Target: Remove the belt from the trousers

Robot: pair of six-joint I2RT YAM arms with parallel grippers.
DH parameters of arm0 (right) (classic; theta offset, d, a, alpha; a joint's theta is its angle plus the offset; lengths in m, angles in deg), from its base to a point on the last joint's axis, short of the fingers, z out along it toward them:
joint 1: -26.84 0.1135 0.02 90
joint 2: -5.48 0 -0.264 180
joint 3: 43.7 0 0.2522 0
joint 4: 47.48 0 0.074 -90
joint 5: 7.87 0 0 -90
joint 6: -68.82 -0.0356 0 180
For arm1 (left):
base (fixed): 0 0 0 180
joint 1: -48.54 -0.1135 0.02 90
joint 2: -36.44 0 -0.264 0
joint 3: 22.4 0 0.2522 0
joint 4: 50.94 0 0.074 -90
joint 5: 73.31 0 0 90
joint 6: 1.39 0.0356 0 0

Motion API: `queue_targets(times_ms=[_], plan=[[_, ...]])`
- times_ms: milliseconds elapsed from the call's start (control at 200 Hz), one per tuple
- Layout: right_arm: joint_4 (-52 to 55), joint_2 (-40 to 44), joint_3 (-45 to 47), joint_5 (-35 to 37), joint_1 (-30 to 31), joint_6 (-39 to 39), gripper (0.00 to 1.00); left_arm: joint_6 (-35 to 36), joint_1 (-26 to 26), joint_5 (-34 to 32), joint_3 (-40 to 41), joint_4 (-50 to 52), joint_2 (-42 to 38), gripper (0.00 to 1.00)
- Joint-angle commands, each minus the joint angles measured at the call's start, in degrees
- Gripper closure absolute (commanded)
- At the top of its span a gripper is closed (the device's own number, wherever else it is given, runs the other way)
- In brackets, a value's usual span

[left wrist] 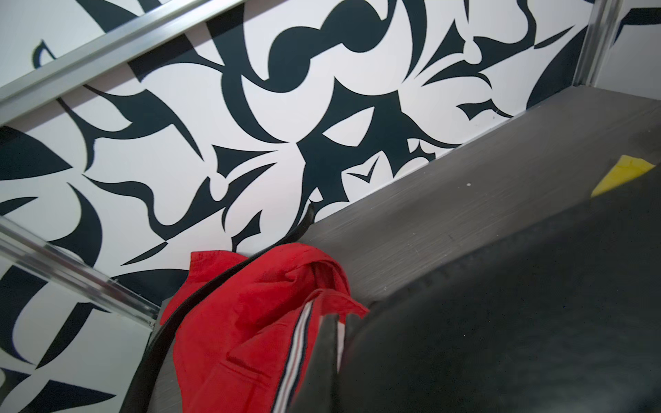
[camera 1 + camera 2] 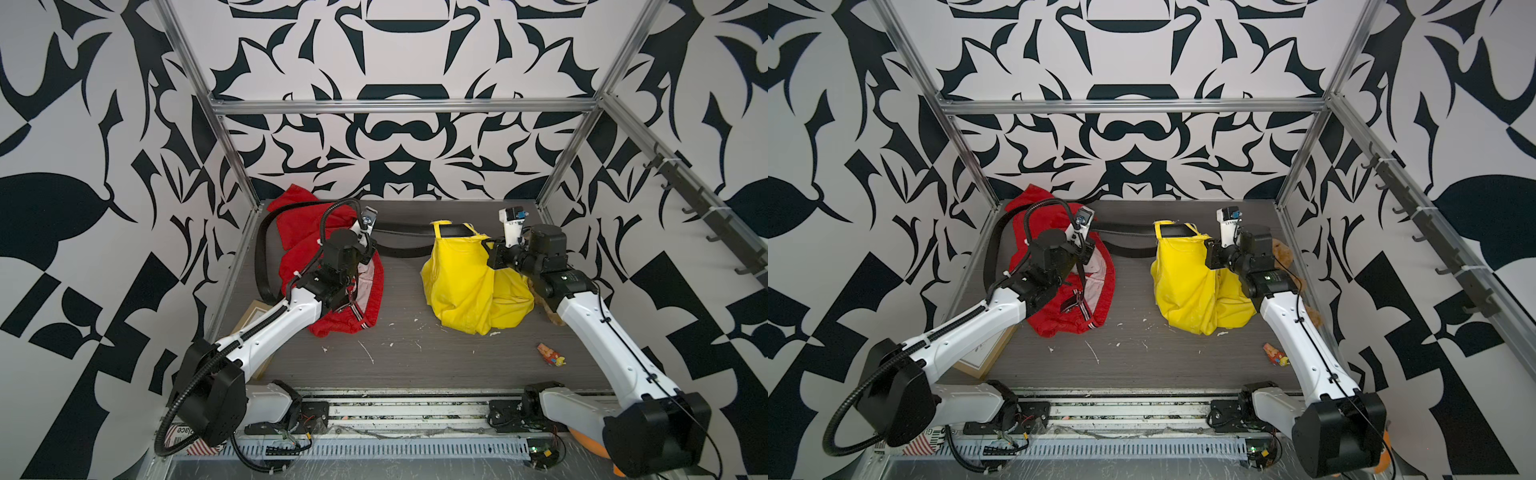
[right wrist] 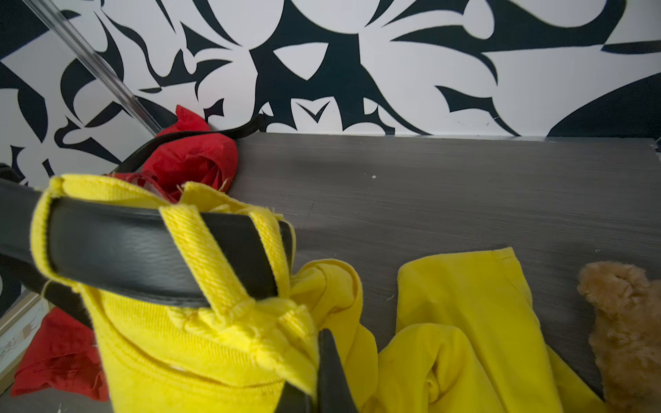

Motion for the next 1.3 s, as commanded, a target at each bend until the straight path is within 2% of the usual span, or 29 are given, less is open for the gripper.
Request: queue_targets(times_ms=[0, 250, 375, 480, 585, 670, 830, 890, 980, 1035, 1055, 1155, 1295], plan=[[-1.25, 1.79, -2.65, 13.79, -8.22, -2.07, 1.00, -3.62, -8.68, -5.50, -1.01, 1.66, -5.60, 1.00], [0.58, 2.75, -2.14, 12.54, -13.87, -2.36, 1.00, -8.84, -21.48, -3.27, -3.23, 6.54, -9.14, 1.00], [0.42, 2.89, -1.52, 12.33, -15.06, -2.53, 1.00, -10.73, -24.19, -3.98, -4.44, 9.92, -9.41, 1.00], [0.18, 2.37, -1.06, 12.37, -16.21, -2.78, 1.00, -13.02, -25.10, -5.45, -4.06, 12.50, -8.17, 1.00], [-1.37, 1.90, -0.64, 7.37, -16.31, -2.91, 1.00, -16.04, -25.00, 0.14, -1.96, 13.57, -8.07, 1.00], [-2.86, 1.86, -0.08, 1.75, -16.07, -4.12, 1.00, -18.39, -23.27, 2.18, -1.03, 15.07, -7.00, 1.00], [-3.02, 4.80, 1.16, -0.44, -13.41, -2.99, 1.00, -20.41, -18.82, 1.54, -2.22, 20.89, -1.65, 1.00], [-2.77, 5.63, 1.13, -1.97, -12.71, -2.46, 1.00, -21.72, -17.59, 0.72, -4.03, 25.11, 1.94, 0.80], [-0.98, 6.11, -0.53, -4.42, -10.98, -0.92, 1.00, -22.22, -15.10, -1.00, -5.28, 28.79, 4.30, 0.23], [-0.91, 6.34, -1.13, -6.10, -9.51, -0.05, 1.00, -20.97, -12.35, -5.28, -4.94, 28.79, 4.14, 0.04], [-0.72, 6.37, -1.49, -6.48, -8.54, 0.43, 1.00, -20.31, -11.25, -6.80, -4.90, 28.60, 3.87, 0.00], [1.45, 5.98, -3.36, -6.99, -4.78, 3.07, 1.00, -15.48, -4.64, -11.60, -5.22, 25.47, 1.63, 0.01], [2.83, 5.65, -4.58, -7.75, -0.91, 4.91, 1.00, -6.45, 6.05, -13.04, -8.91, 19.02, 2.95, 0.01]])
